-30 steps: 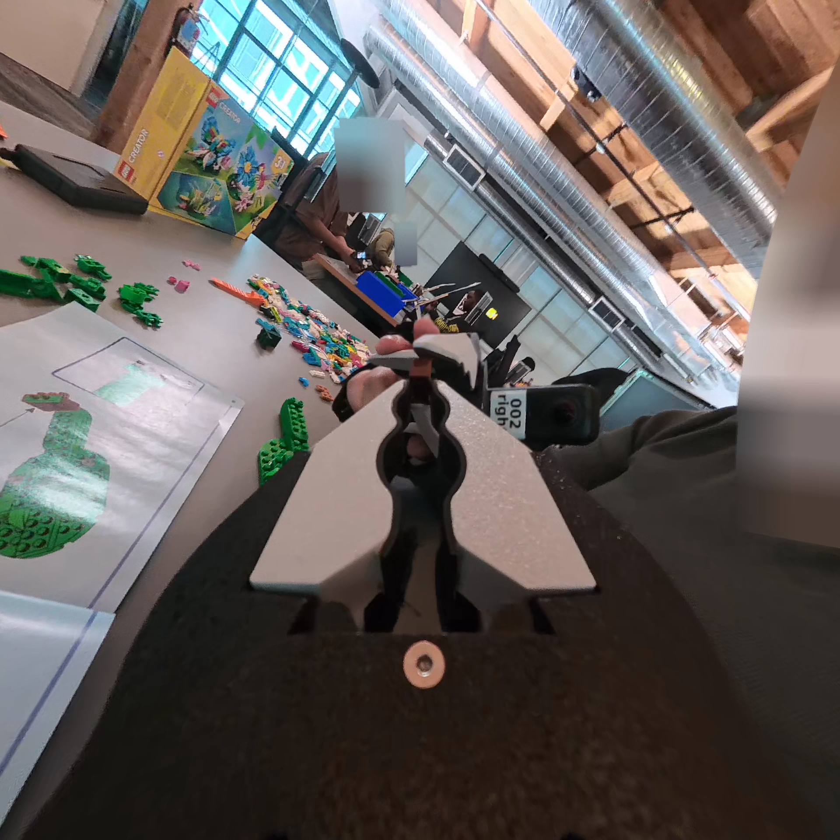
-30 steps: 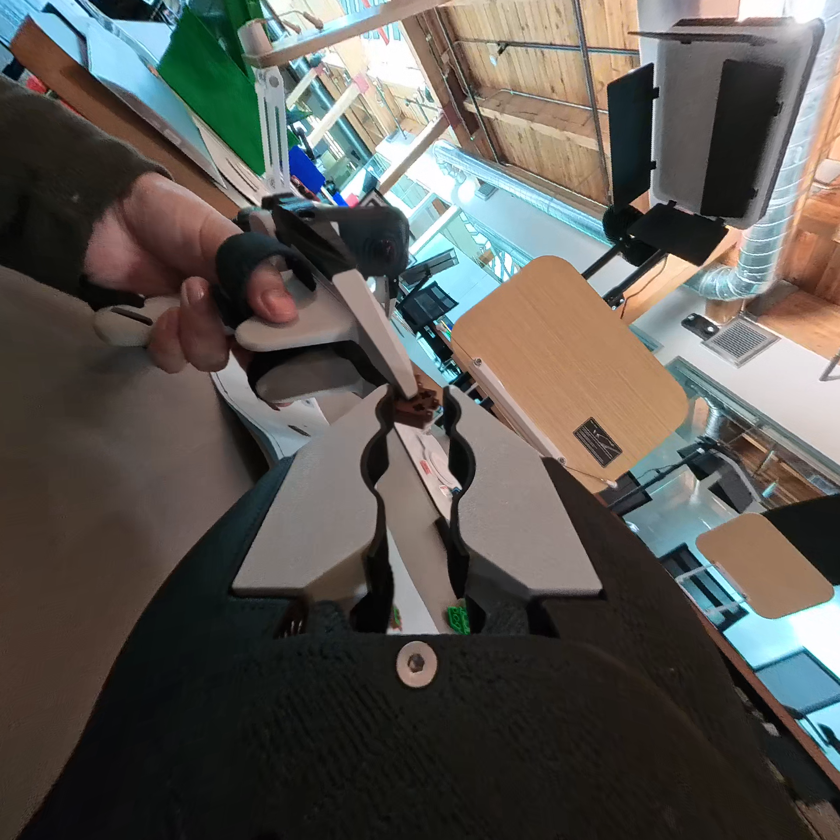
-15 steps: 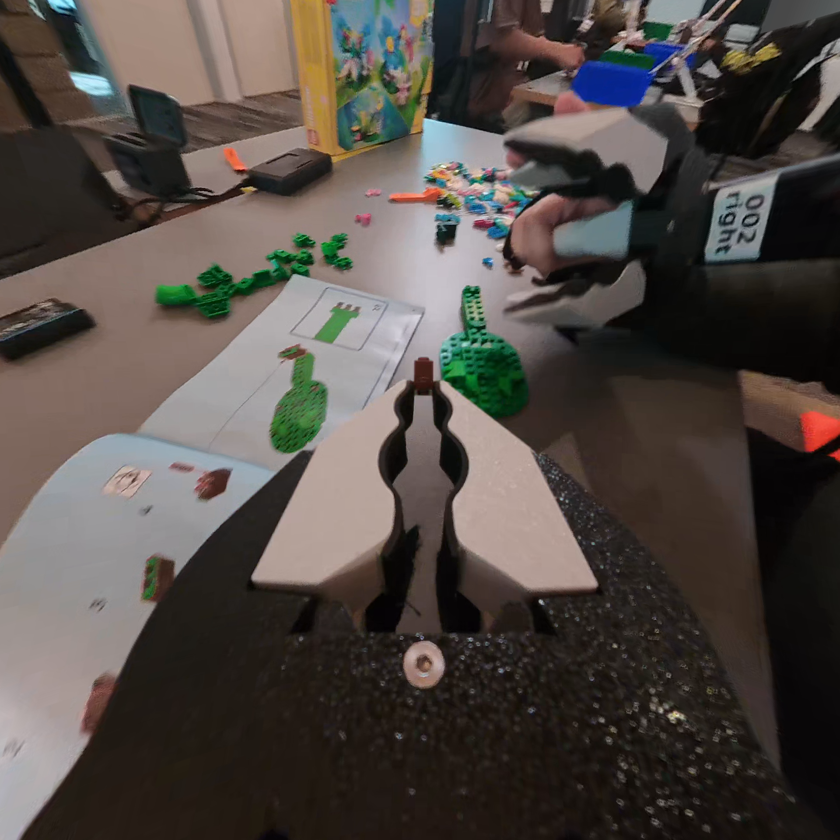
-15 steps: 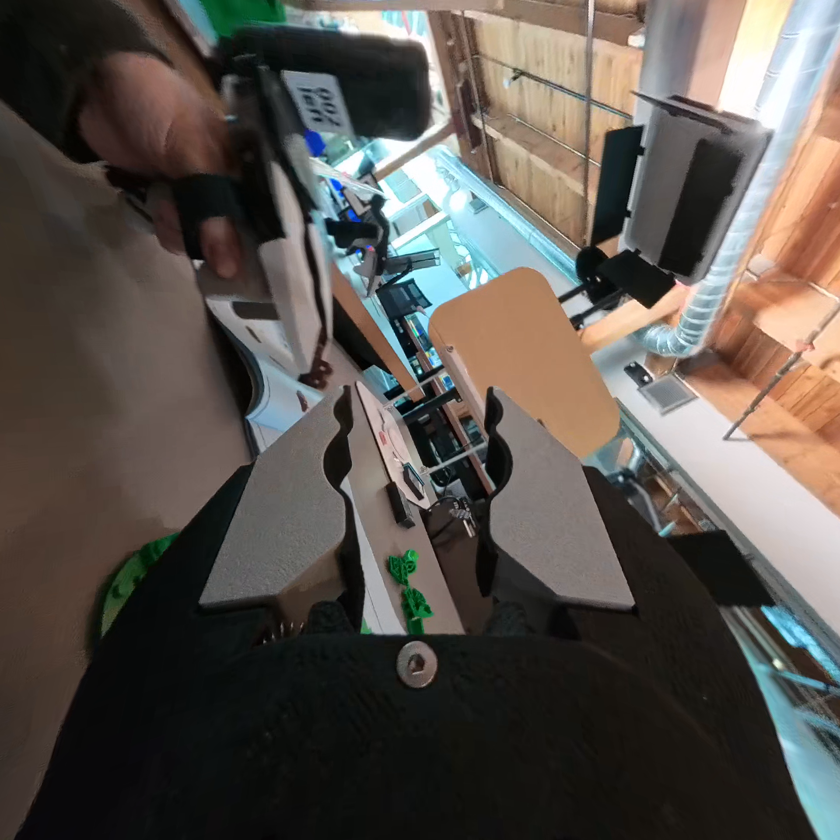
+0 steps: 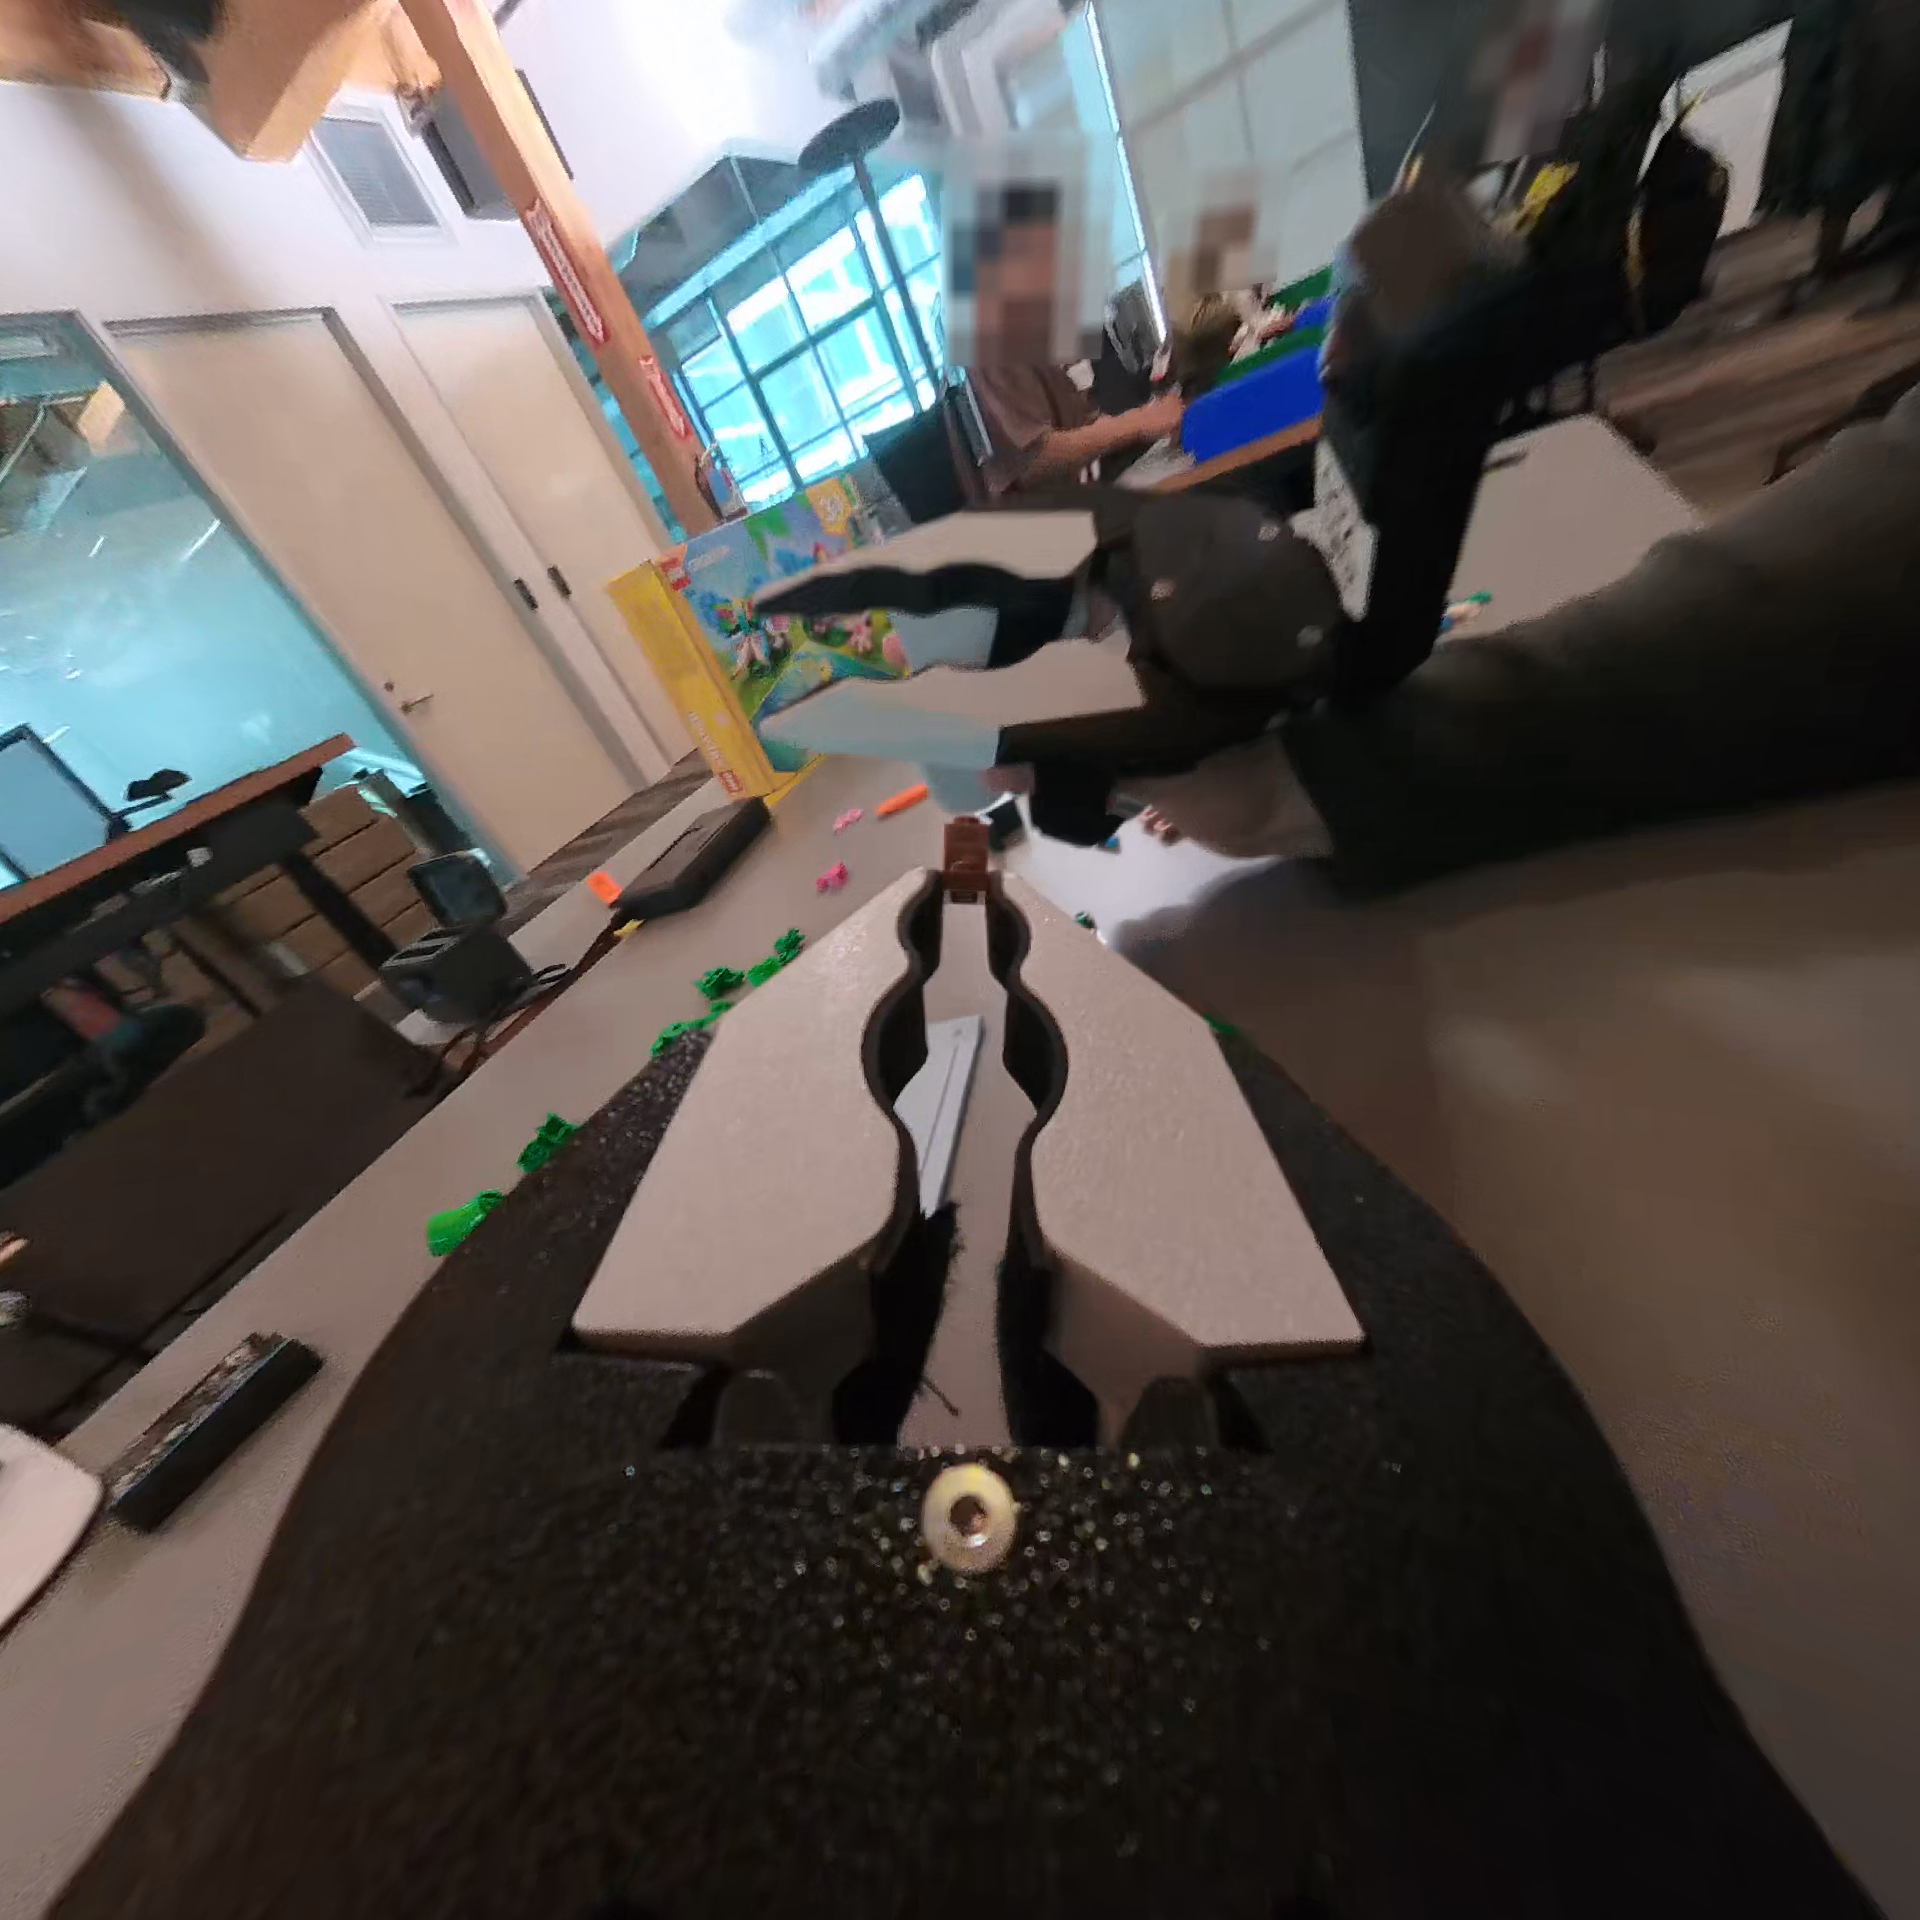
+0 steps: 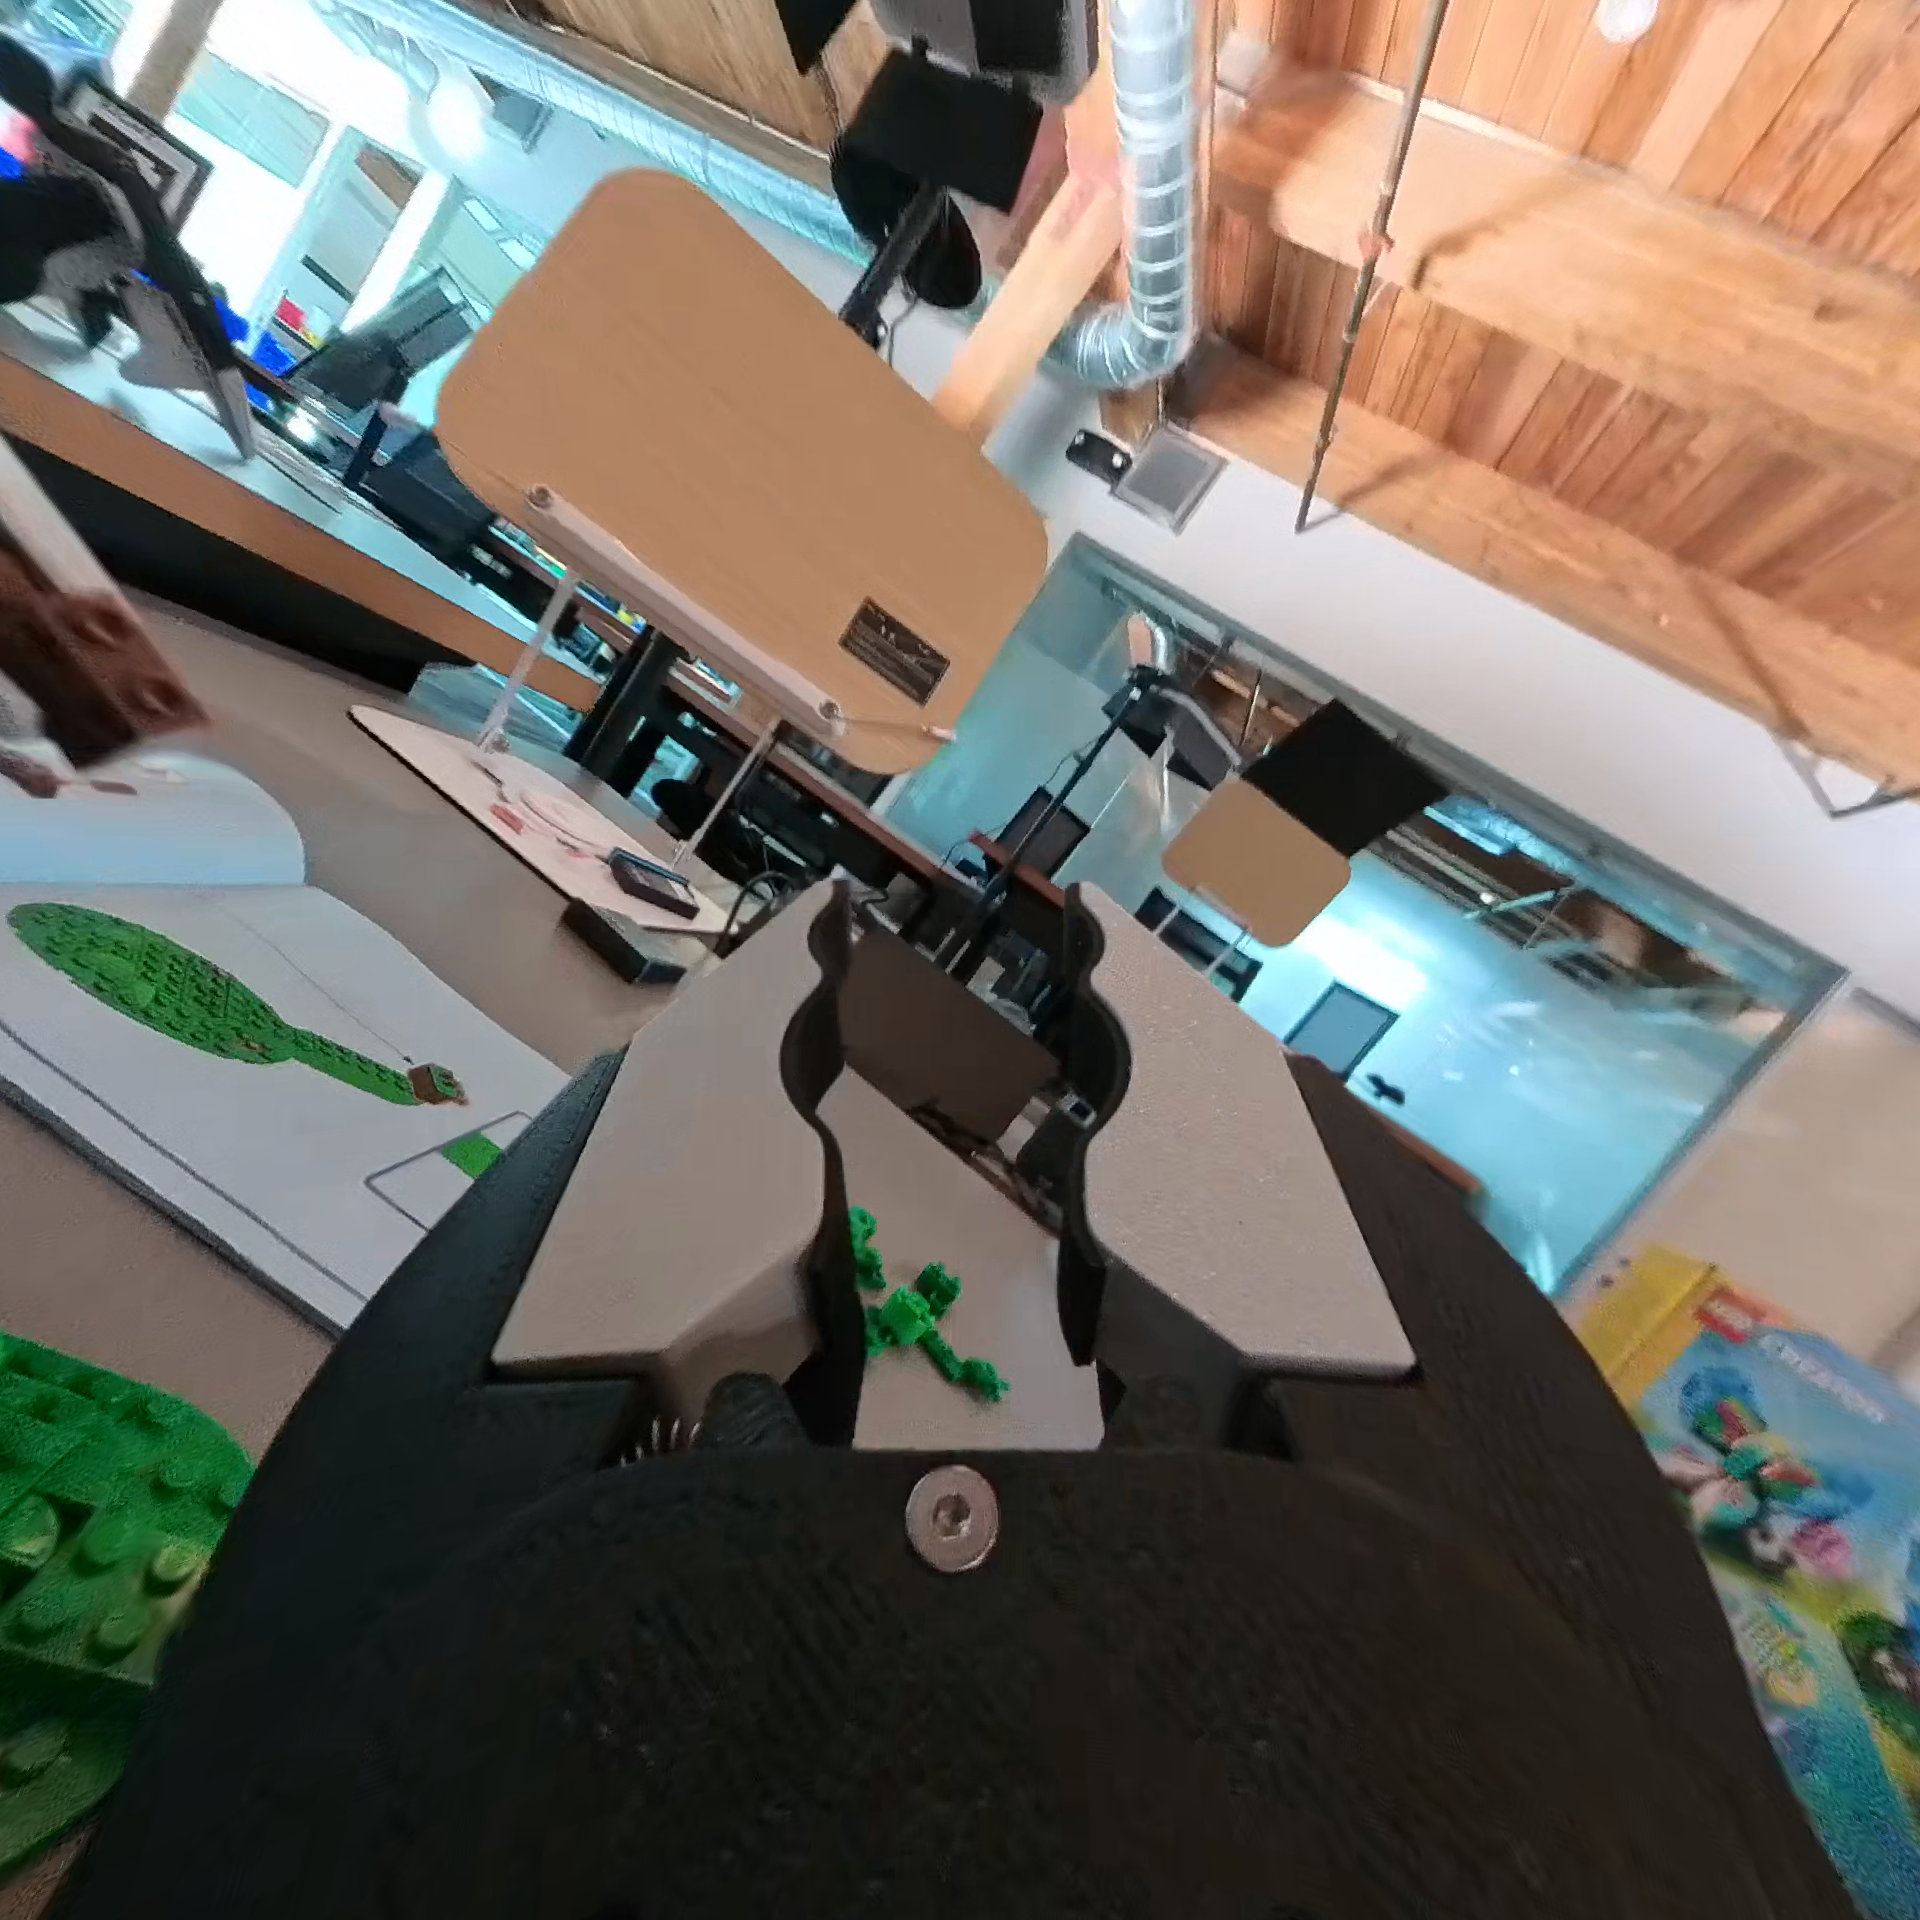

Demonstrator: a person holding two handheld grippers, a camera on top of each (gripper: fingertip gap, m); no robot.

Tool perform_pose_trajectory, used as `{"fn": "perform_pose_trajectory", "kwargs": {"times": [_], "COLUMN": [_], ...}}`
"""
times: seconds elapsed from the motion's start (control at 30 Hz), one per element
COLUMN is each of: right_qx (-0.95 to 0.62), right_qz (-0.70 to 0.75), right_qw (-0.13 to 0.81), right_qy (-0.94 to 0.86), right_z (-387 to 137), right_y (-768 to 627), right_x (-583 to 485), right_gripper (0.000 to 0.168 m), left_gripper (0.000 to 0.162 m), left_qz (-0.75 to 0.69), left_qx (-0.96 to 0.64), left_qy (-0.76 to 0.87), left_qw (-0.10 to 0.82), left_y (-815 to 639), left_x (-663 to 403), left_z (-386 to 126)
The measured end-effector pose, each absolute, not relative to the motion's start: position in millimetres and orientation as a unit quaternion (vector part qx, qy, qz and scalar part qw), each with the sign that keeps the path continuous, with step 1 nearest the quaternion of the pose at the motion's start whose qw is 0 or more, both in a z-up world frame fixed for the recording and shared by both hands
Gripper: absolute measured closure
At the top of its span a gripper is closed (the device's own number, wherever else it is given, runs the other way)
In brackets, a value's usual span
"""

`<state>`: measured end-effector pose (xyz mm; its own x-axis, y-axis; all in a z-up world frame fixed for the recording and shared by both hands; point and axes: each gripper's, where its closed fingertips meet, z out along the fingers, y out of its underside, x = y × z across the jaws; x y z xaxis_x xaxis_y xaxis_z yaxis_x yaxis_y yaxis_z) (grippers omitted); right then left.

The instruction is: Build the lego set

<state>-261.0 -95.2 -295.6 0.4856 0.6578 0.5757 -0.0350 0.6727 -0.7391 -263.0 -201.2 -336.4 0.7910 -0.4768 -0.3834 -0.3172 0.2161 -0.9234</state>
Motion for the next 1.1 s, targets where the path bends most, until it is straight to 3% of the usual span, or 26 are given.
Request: {"fn": "perform_pose_trajectory", "kwargs": {"times": [0.23,0.43,0.87,1.1], "right_qx": [-0.369,-0.410,-0.390,-0.376], "right_qz": [0.205,0.181,0.157,0.213], "right_qw": [0.780,0.779,0.772,0.774], "right_qy": [-0.462,-0.439,-0.476,-0.463], "right_z": [-307,-310,-318,-310], "right_y": [-81,-64,-70,-78], "right_x": [-266,-261,-270,-267], "right_gripper": [0.138,0.132,0.142,0.142], "left_gripper": [0.156,0.157,0.156,0.156], "left_qz": [-0.041,-0.003,-0.071,-0.070], "left_qx": [-0.624,-0.609,-0.617,-0.615], "left_qy": [0.338,0.379,0.339,0.353], "left_qw": [0.703,0.697,0.706,0.702], "left_y": [-213,-219,-217,-220], "left_x": [-263,-258,-262,-257], "left_z": [-345,-351,-344,-347]}}
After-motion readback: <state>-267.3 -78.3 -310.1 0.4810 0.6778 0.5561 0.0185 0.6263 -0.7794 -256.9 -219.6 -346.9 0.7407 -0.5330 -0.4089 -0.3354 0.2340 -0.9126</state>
